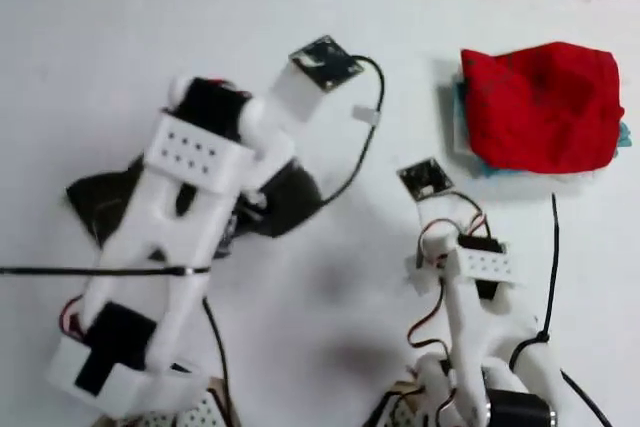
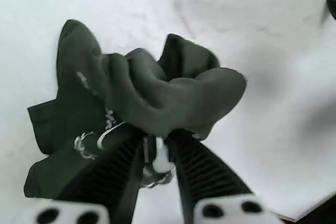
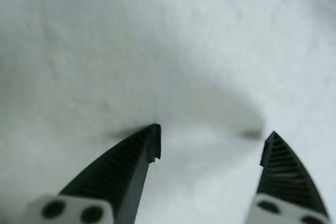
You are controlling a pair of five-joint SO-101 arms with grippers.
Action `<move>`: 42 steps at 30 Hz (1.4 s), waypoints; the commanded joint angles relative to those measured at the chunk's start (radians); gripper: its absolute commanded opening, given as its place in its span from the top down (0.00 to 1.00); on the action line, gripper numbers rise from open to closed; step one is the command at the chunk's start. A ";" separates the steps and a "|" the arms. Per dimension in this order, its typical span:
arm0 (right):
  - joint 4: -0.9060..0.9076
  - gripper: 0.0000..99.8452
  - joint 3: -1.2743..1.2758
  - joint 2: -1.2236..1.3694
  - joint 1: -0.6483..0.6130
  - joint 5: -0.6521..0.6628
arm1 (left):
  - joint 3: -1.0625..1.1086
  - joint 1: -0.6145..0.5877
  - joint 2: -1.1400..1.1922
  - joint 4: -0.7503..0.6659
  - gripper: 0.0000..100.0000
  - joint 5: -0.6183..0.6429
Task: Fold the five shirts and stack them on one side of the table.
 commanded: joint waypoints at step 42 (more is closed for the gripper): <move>-0.038 0.69 -0.014 -0.018 0.002 -0.106 | -0.084 -0.778 0.554 -0.252 0.97 -0.092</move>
